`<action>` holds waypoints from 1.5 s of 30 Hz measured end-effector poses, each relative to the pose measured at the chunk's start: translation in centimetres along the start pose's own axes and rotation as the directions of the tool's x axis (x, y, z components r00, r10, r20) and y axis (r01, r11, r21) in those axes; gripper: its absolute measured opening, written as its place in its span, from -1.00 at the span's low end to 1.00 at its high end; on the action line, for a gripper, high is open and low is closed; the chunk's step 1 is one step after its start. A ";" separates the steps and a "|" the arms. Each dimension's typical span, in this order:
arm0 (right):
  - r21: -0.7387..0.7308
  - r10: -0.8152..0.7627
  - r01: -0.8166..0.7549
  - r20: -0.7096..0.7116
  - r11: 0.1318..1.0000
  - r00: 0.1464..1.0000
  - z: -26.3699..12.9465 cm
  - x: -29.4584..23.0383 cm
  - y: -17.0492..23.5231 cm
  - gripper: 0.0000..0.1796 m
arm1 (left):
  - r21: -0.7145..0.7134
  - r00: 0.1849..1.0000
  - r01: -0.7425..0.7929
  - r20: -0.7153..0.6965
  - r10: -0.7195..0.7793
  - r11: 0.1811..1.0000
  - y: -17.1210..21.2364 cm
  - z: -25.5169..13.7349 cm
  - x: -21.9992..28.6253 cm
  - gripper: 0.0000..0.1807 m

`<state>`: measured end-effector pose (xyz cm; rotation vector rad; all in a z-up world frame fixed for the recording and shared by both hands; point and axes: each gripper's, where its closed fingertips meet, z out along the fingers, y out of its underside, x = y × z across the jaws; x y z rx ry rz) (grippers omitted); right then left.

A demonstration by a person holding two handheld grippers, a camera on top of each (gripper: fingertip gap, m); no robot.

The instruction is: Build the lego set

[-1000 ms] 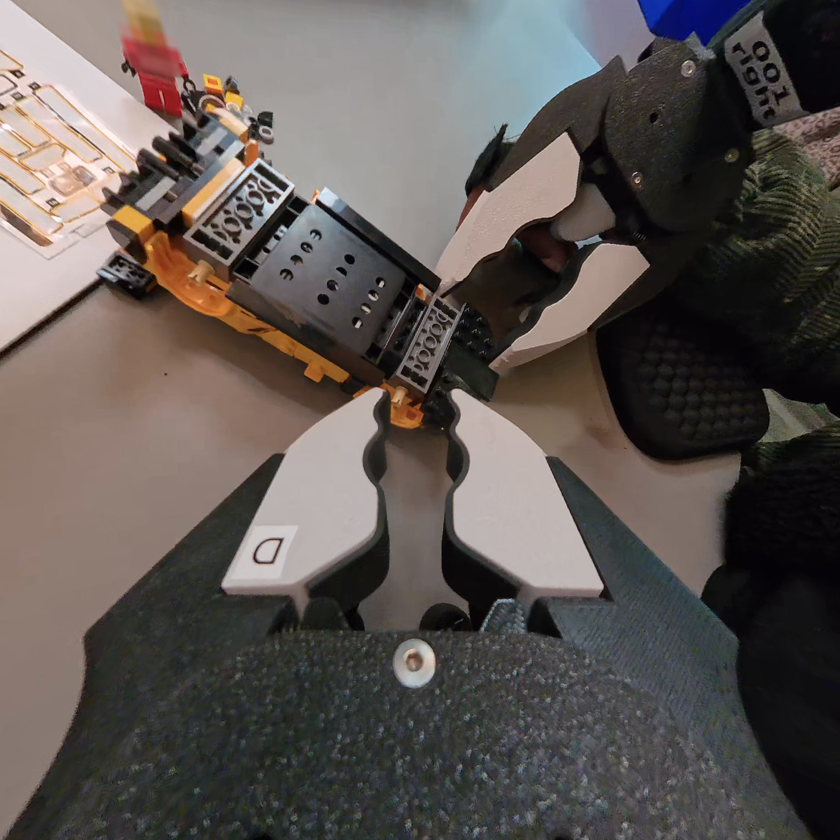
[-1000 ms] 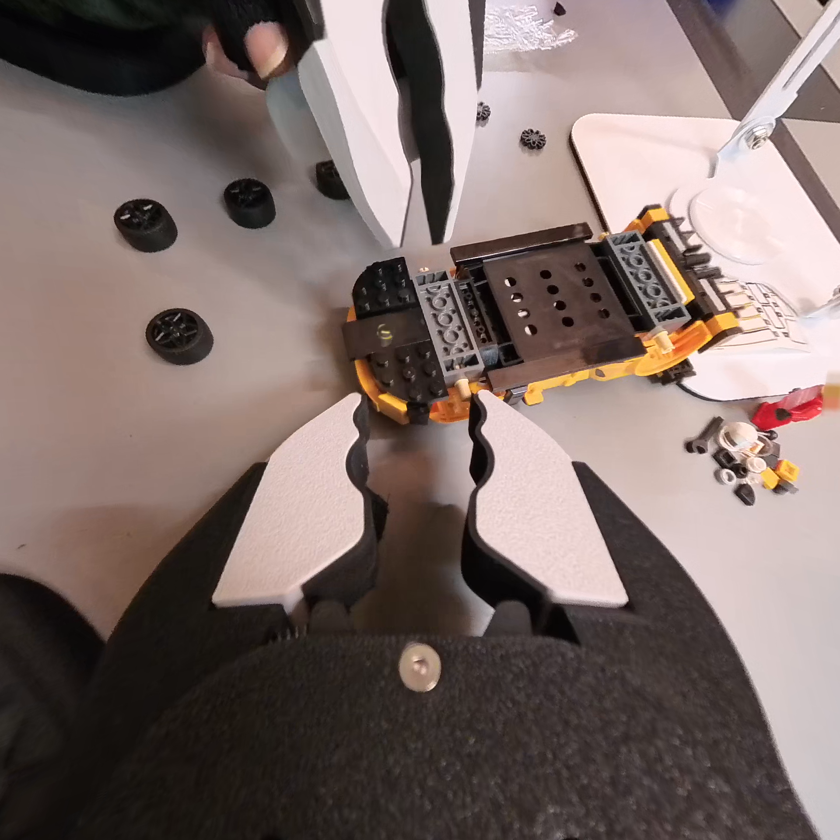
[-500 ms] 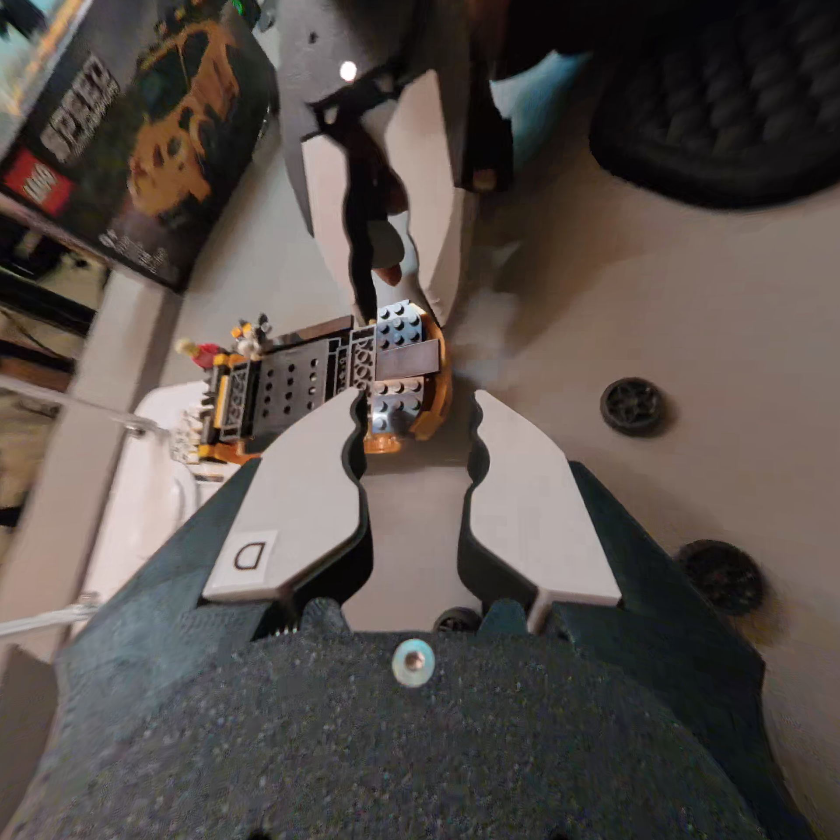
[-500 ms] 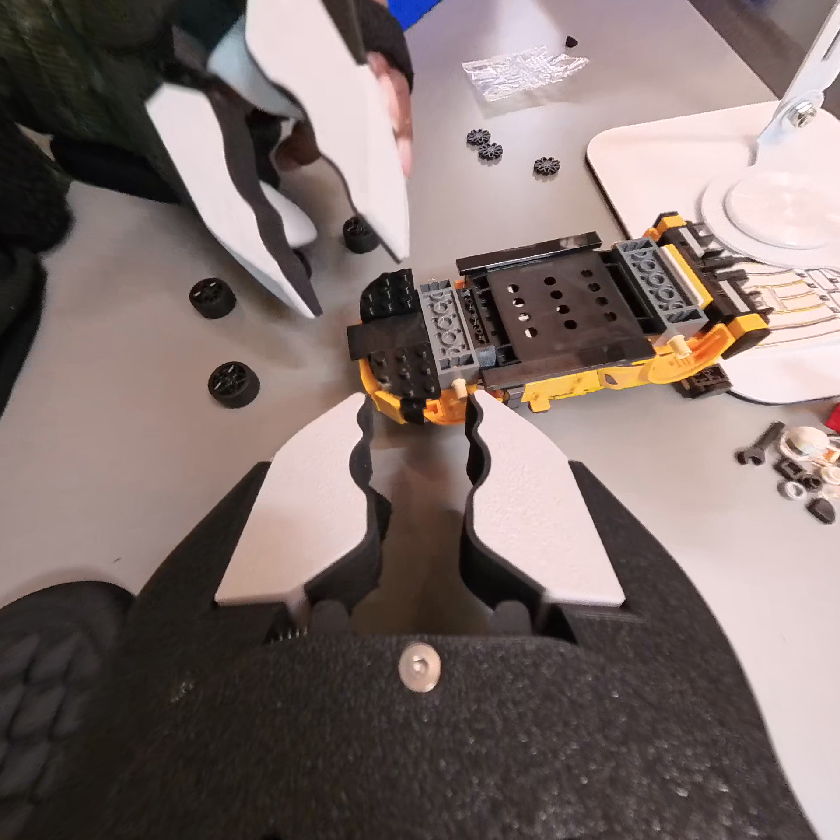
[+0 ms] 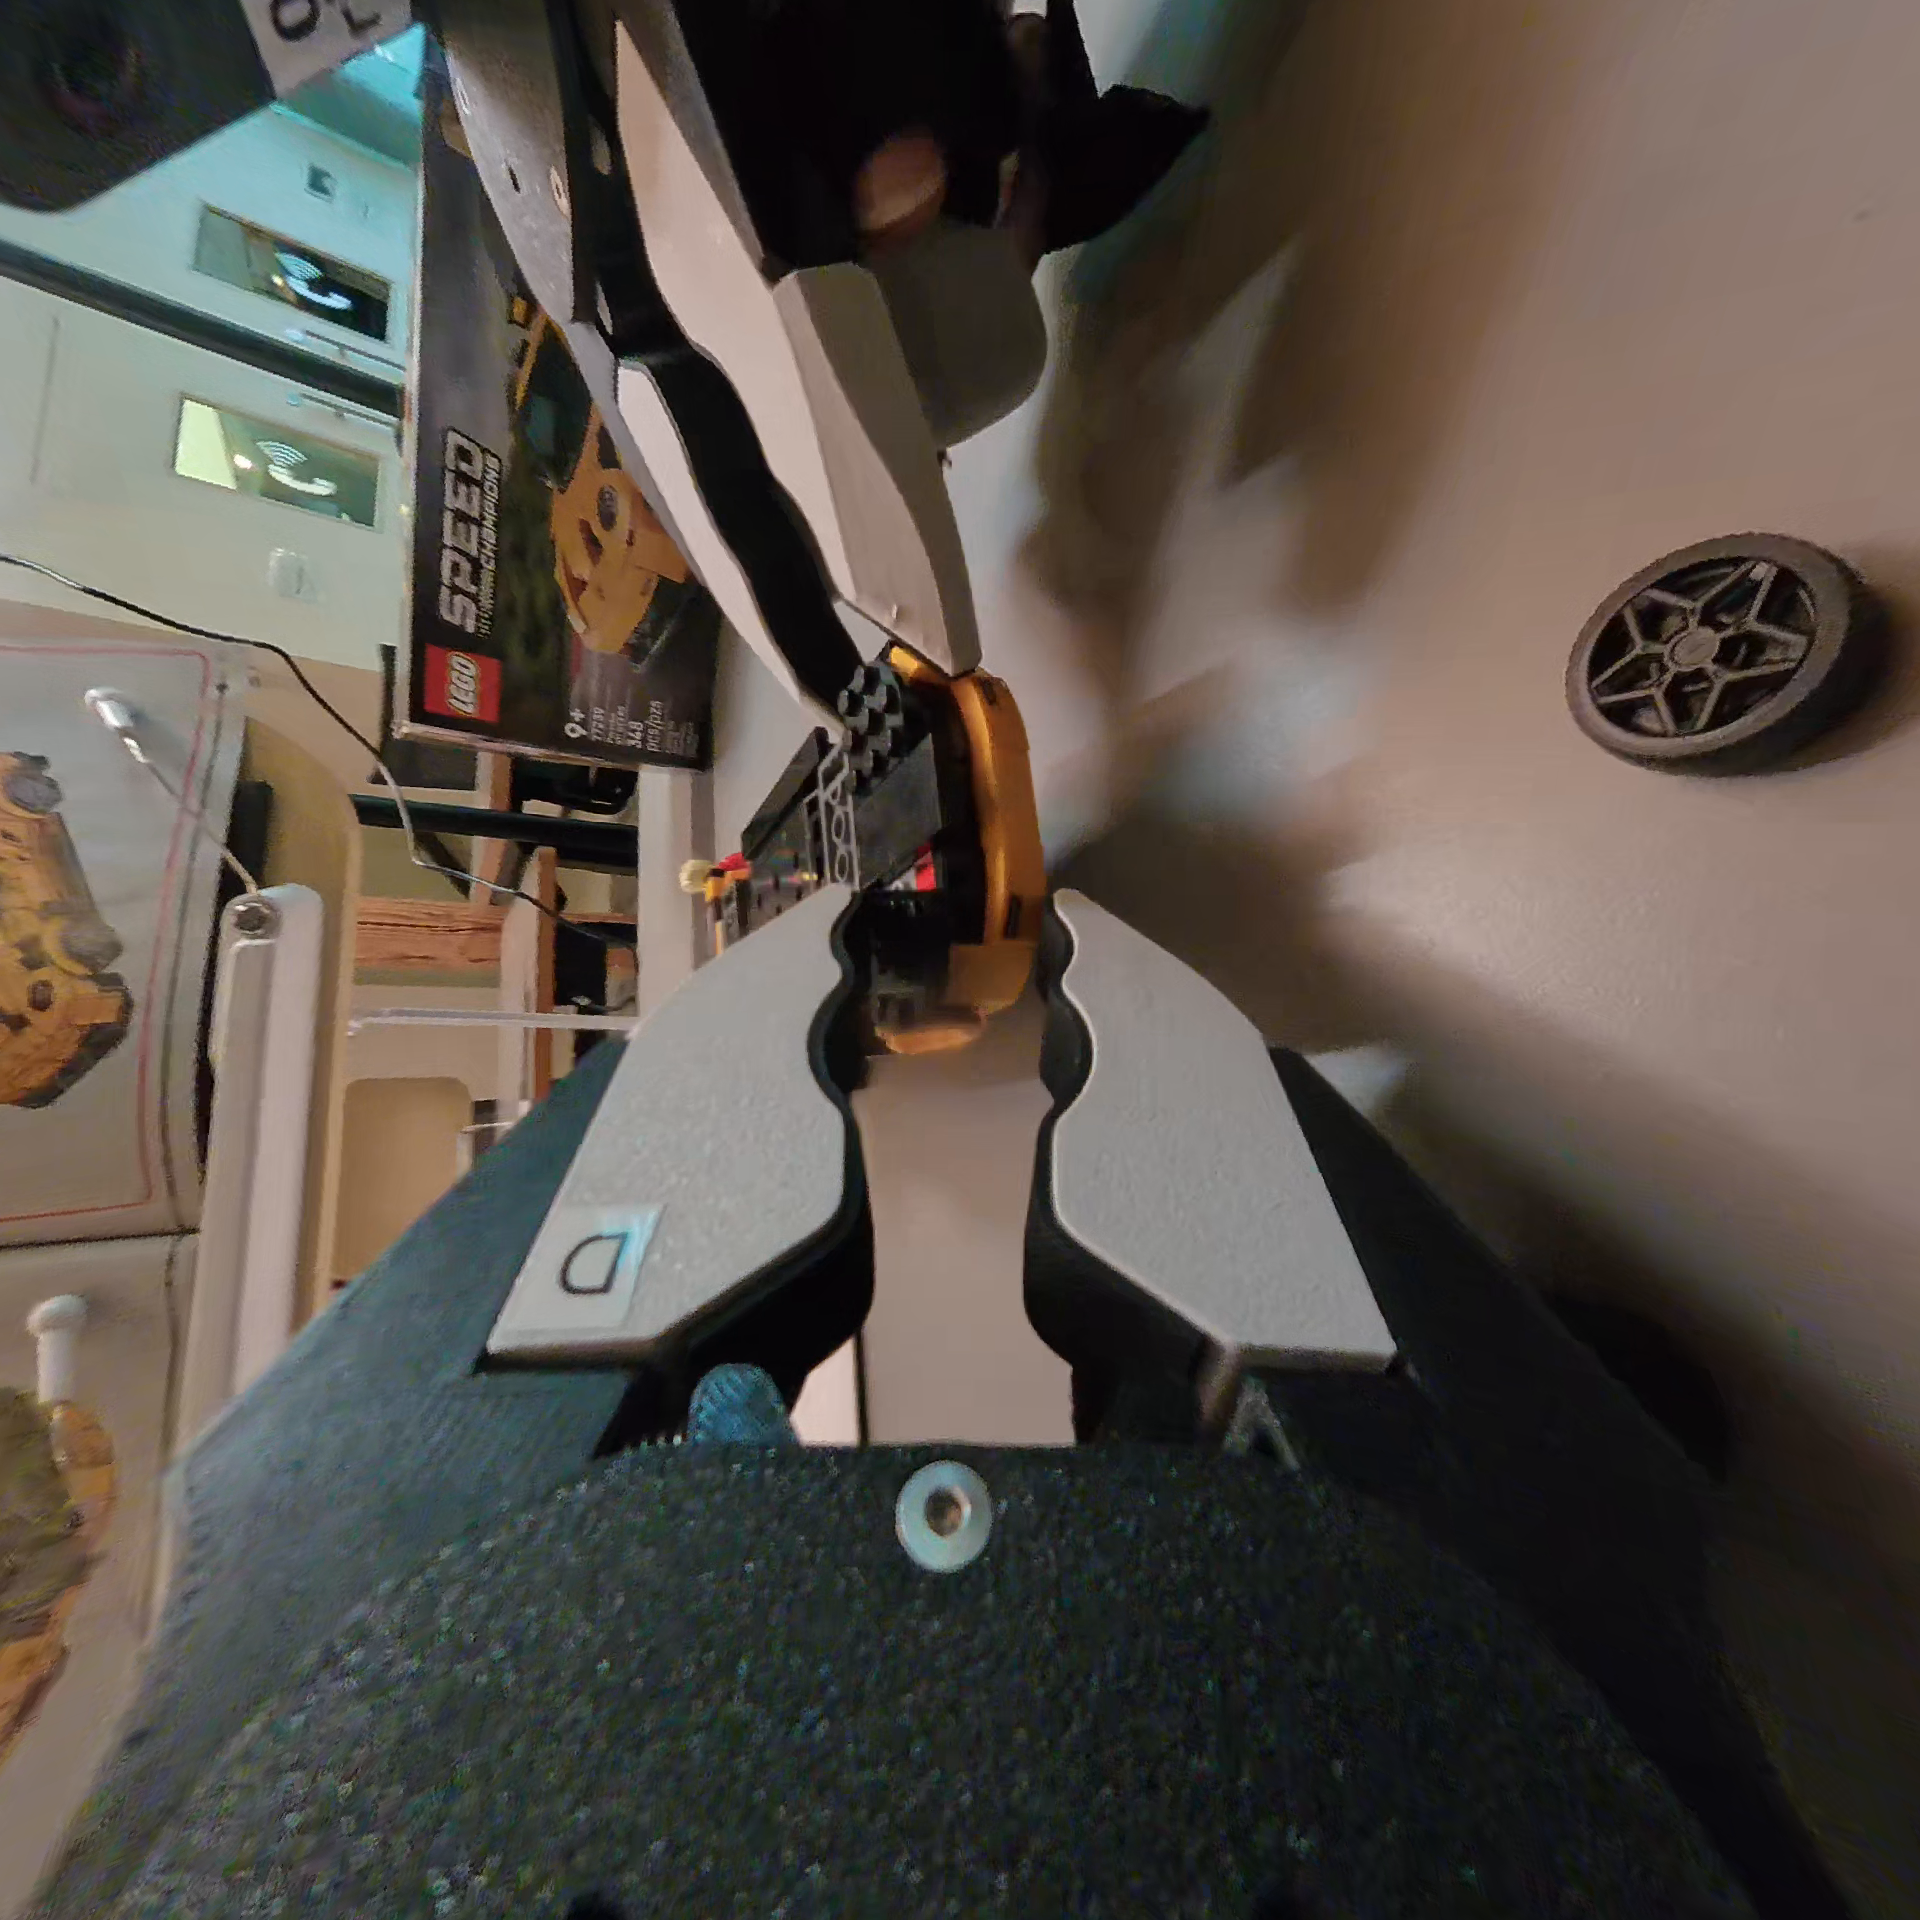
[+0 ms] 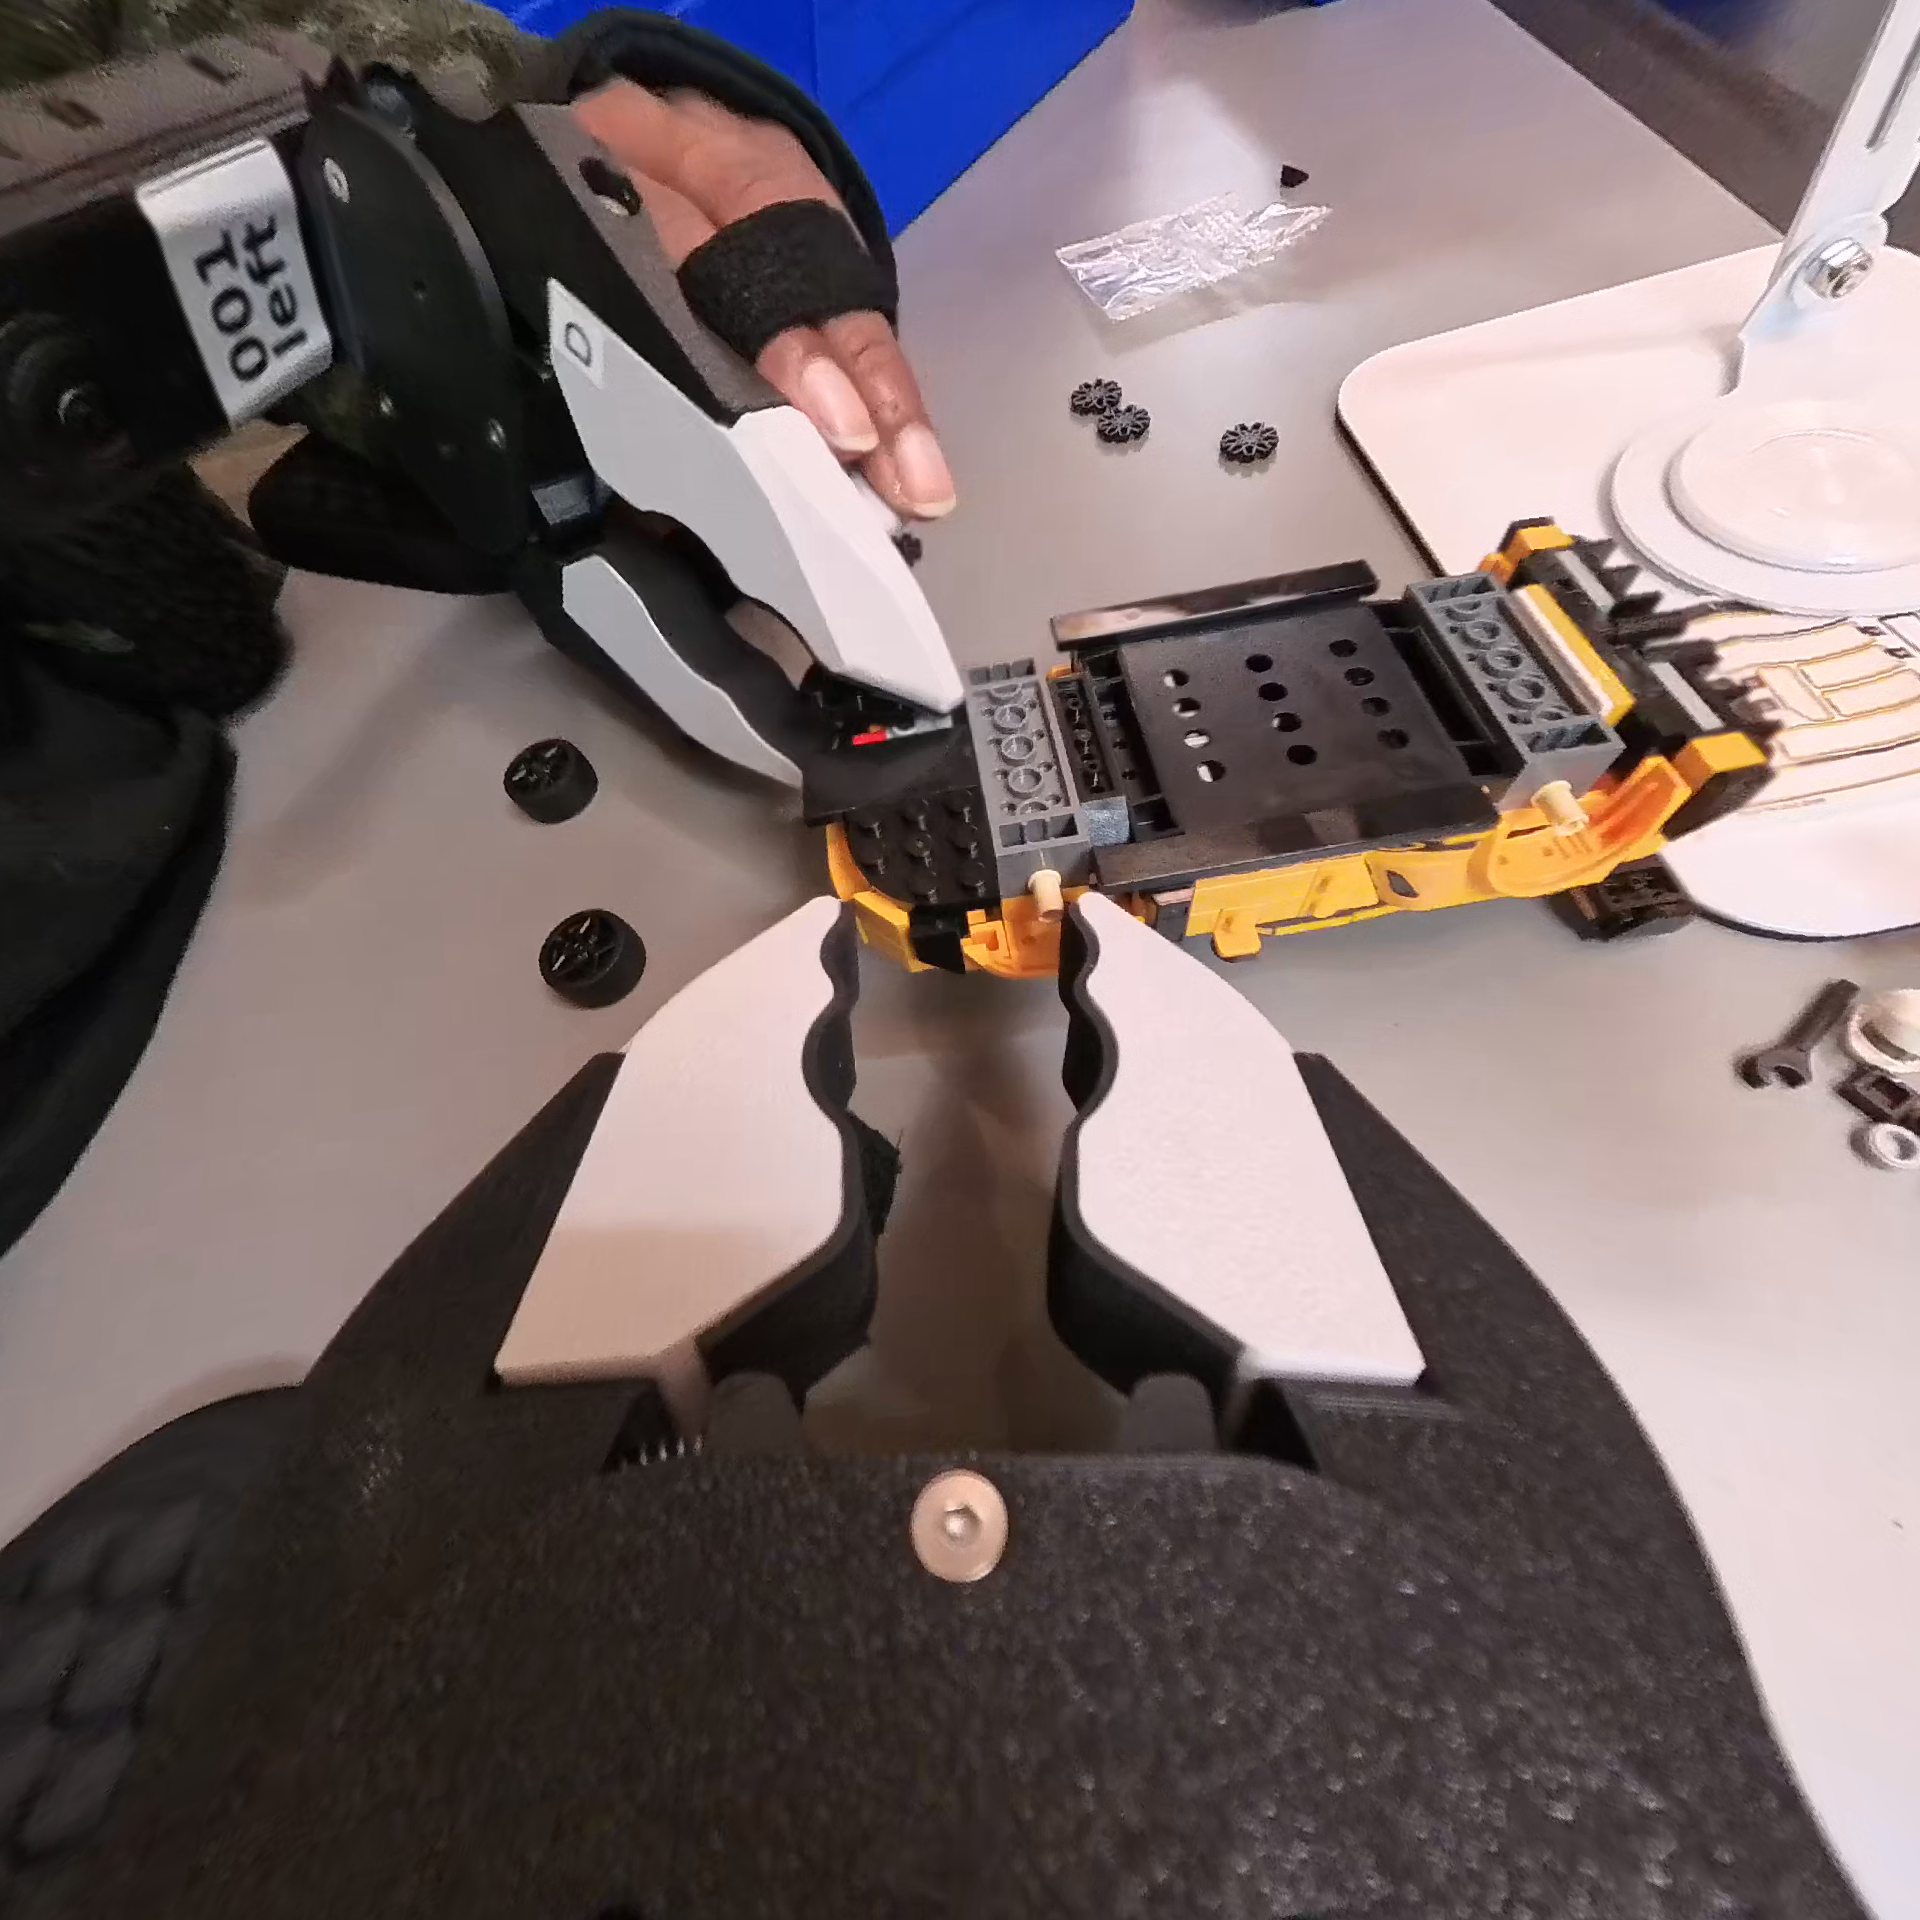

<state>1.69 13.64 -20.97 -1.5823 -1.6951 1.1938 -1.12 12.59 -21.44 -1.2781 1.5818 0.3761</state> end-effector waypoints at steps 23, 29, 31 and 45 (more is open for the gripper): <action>0.007 0.023 -0.023 -0.006 1.000 1.000 0.6 -0.2 0.4 -0.60 | -0.055 0.991 0.018 -0.131 -0.025 0.998 0.7 0.5 1.0 -0.45; 0.010 0.024 -0.024 -0.006 1.000 1.000 0.6 -0.2 0.3 -0.60 | -0.007 0.917 0.336 -0.227 -0.329 0.942 0.6 -1.8 0.4 -0.43; 0.010 0.025 -0.025 -0.005 1.000 1.000 0.6 -0.2 0.4 -0.60 | 0.004 0.838 0.495 -0.269 -0.476 0.869 1.0 -2.5 -0.2 -0.50; 0.009 0.028 -0.028 -0.003 1.000 1.000 0.6 -0.2 0.4 -0.60 | 0.000 0.700 0.664 -0.349 -0.623 0.747 1.1 -2.3 -0.3 -0.74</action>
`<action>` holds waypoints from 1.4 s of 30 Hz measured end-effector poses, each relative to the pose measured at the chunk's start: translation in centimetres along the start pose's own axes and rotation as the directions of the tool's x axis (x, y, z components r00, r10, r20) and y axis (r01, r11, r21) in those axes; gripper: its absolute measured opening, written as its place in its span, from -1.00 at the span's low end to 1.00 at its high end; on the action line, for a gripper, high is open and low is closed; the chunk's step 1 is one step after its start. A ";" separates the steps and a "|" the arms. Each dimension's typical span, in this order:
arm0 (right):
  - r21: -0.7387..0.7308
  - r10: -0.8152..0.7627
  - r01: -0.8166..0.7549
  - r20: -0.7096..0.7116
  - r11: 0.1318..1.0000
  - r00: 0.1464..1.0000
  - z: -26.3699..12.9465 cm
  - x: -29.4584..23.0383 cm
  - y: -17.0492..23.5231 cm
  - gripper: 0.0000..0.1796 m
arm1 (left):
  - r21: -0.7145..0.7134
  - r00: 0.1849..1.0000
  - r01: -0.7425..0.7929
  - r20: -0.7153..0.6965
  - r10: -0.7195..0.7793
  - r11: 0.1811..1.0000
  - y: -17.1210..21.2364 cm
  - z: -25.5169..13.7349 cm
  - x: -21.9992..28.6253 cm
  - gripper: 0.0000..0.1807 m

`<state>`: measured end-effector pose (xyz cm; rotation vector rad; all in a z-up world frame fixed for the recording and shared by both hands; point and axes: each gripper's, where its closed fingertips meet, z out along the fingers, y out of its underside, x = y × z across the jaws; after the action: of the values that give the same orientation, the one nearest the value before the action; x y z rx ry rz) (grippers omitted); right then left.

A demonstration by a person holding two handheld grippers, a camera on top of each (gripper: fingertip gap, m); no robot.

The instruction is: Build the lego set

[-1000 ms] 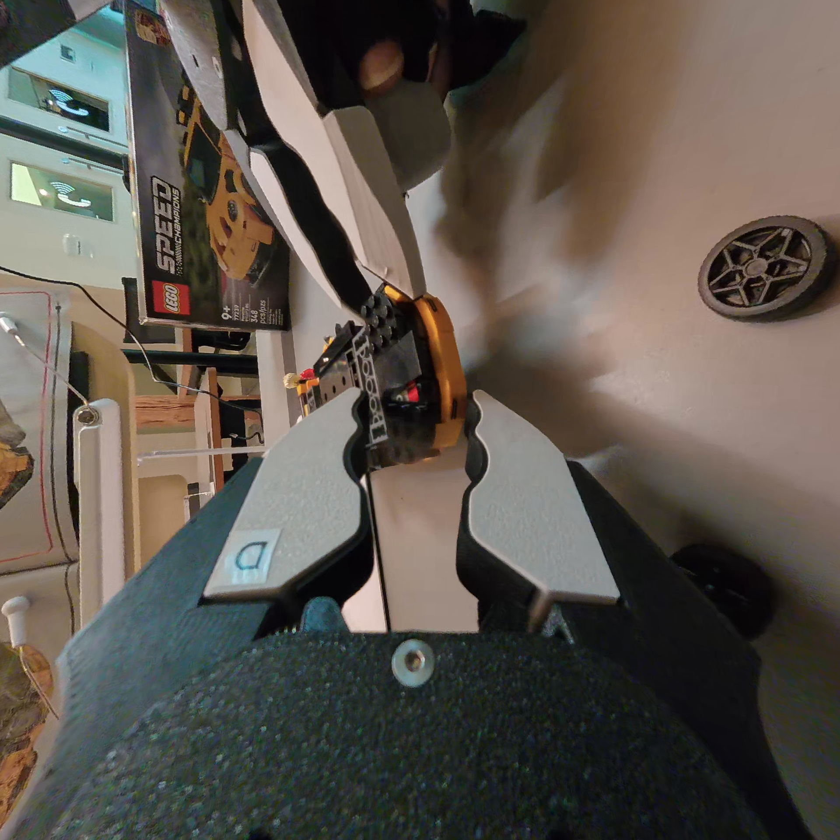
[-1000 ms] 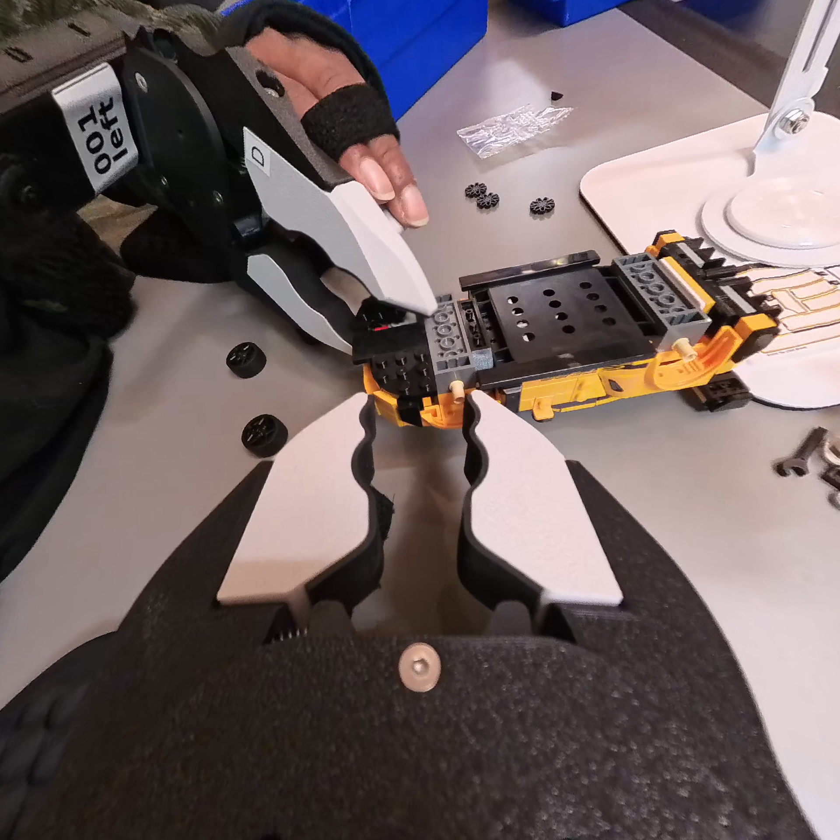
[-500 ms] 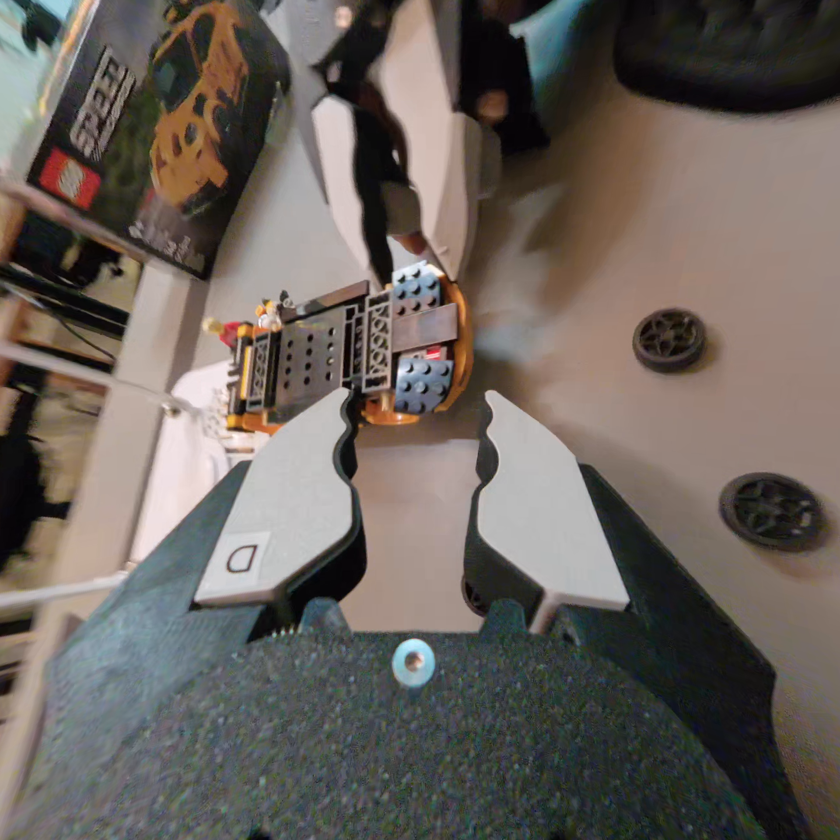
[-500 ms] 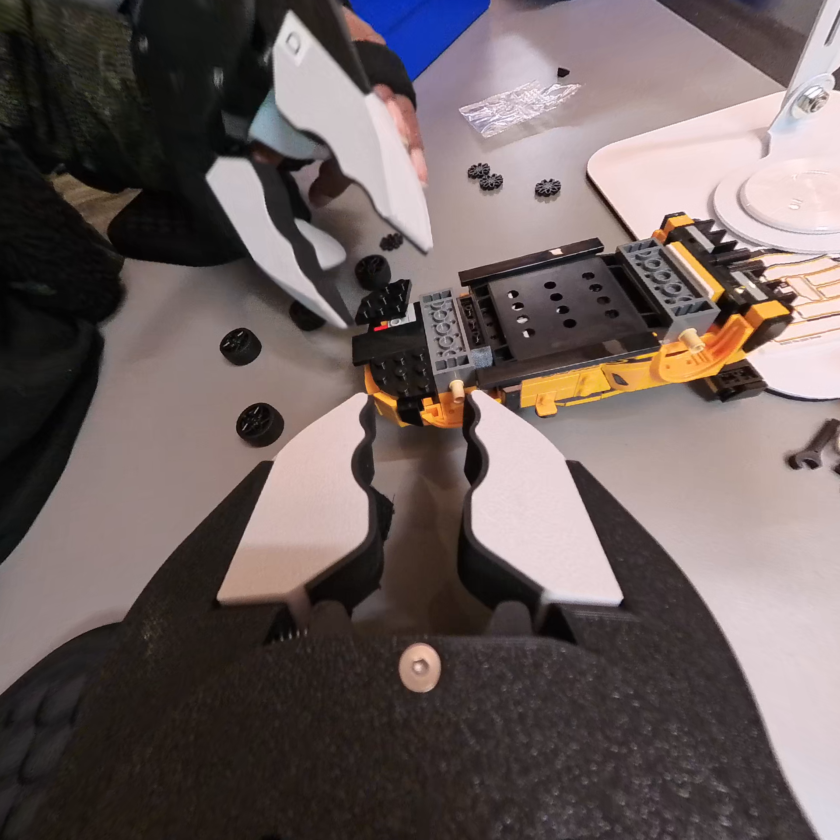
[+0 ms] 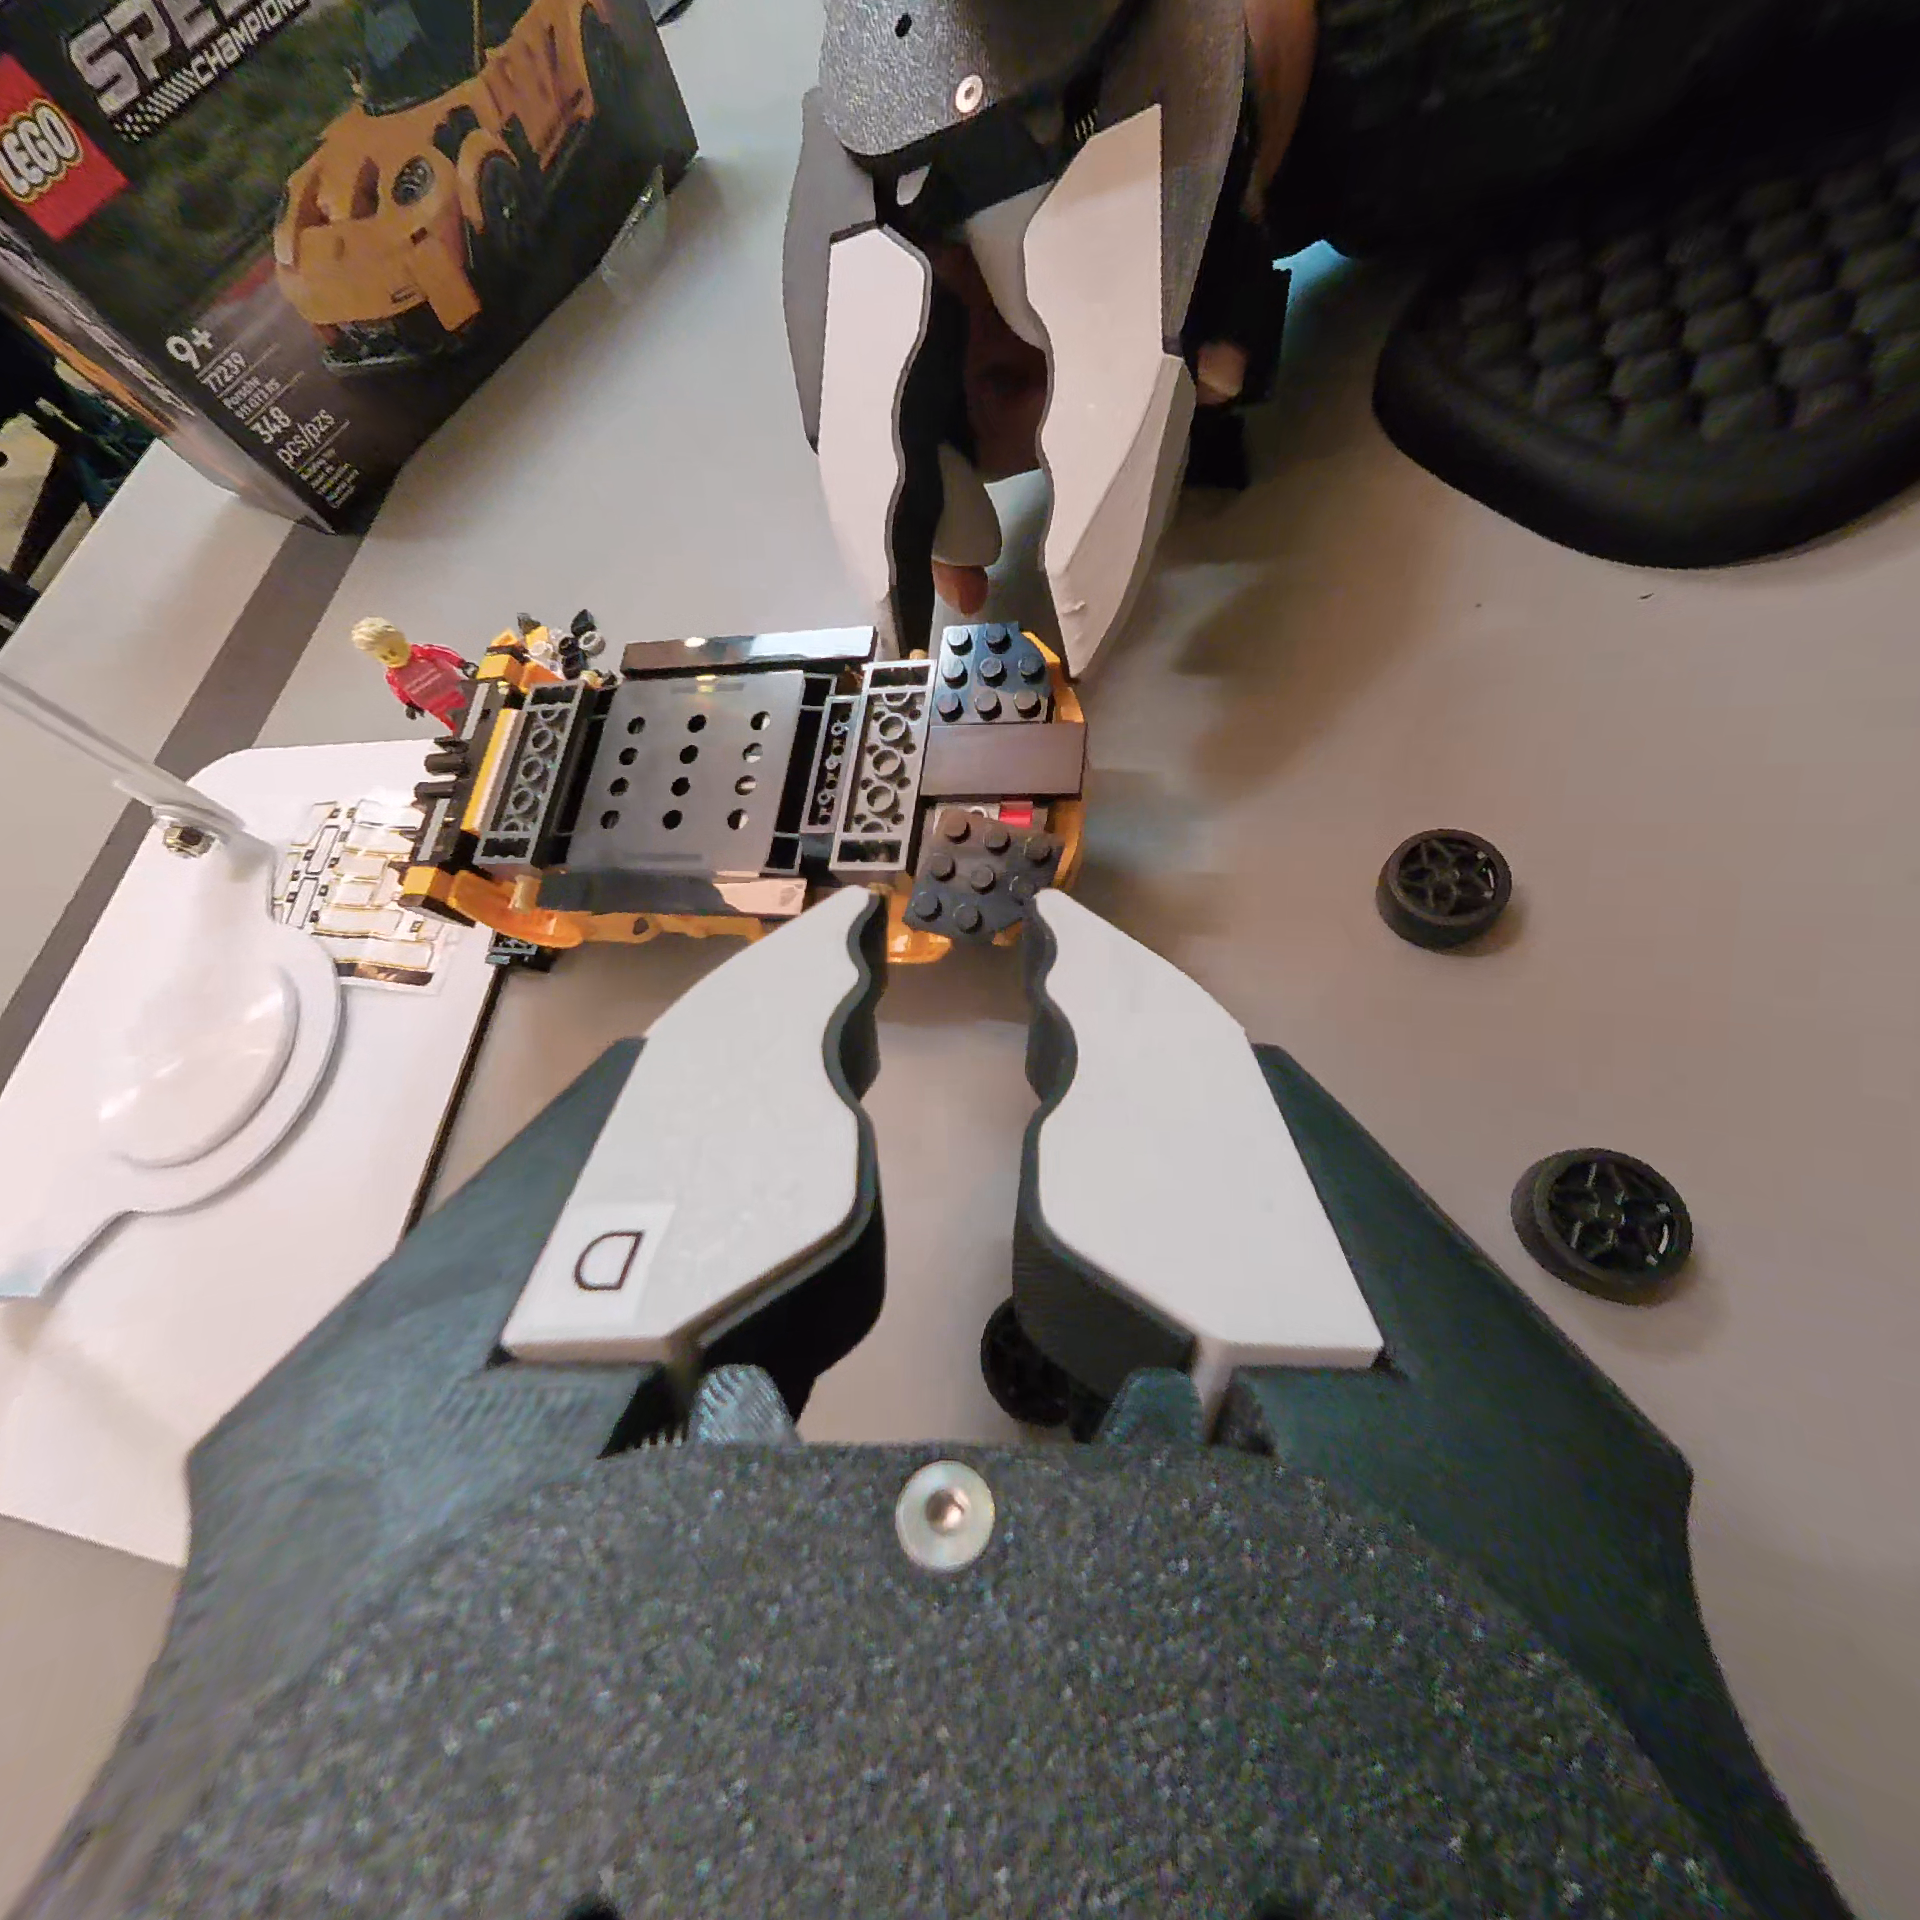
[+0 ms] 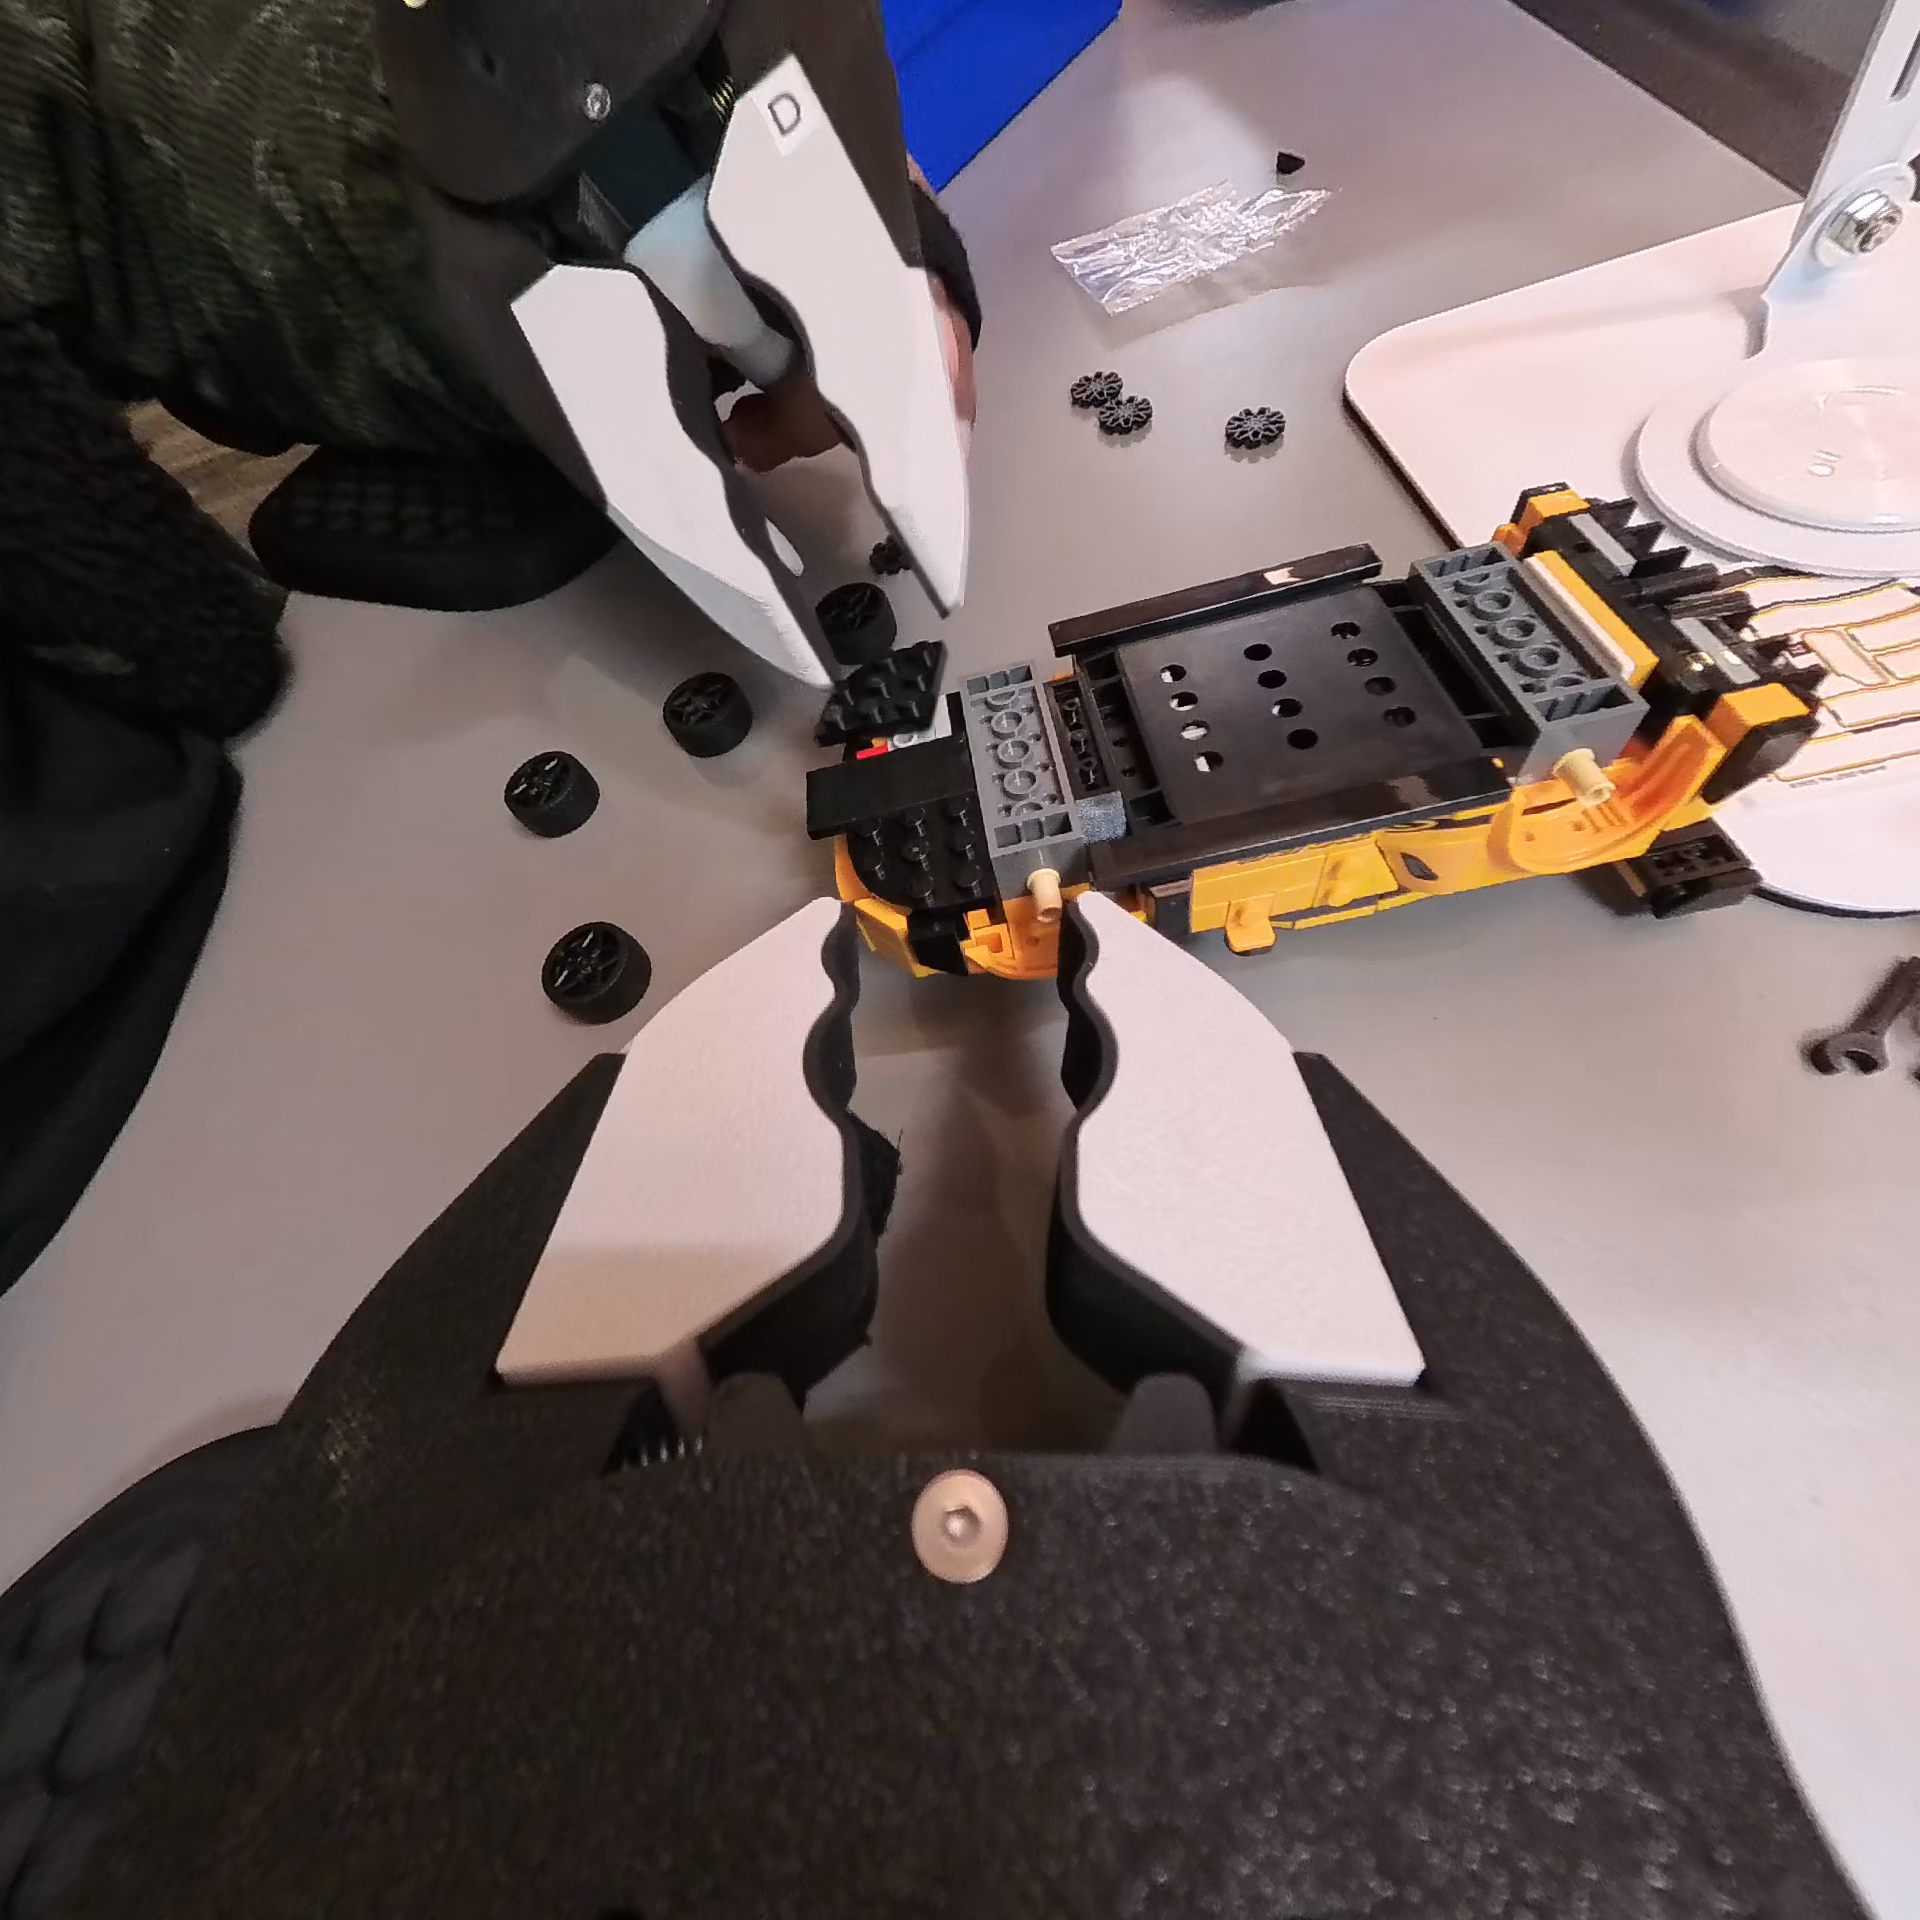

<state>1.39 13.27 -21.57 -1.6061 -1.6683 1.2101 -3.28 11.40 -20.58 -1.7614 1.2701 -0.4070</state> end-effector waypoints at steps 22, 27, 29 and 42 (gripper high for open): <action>0.006 0.001 -0.001 -0.001 1.000 1.000 -0.1 0.0 0.0 -0.59 | 0.003 1.000 0.018 -0.015 -0.018 1.000 -1.0 0.5 0.3 -0.74; 0.022 0.019 -0.019 0.007 1.000 1.000 -0.2 0.0 -0.3 -0.59 | 0.014 0.997 -0.080 0.020 0.079 0.997 -1.3 0.3 0.8 -0.59; 0.036 0.037 -0.037 0.017 0.999 0.999 -0.3 0.0 -0.5 -0.60 | 0.001 0.990 -0.127 0.056 0.127 0.992 -1.0 0.4 0.8 -0.53; 0.069 0.074 -0.077 0.040 0.995 0.996 -0.5 -0.1 -1.2 -0.60 | -0.179 0.777 -0.542 0.266 0.571 0.821 -0.6 1.5 0.1 -0.62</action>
<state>1.23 13.40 -20.31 -1.6256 -1.5817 1.3293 -1.86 12.05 -20.97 -1.3555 1.5150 0.2695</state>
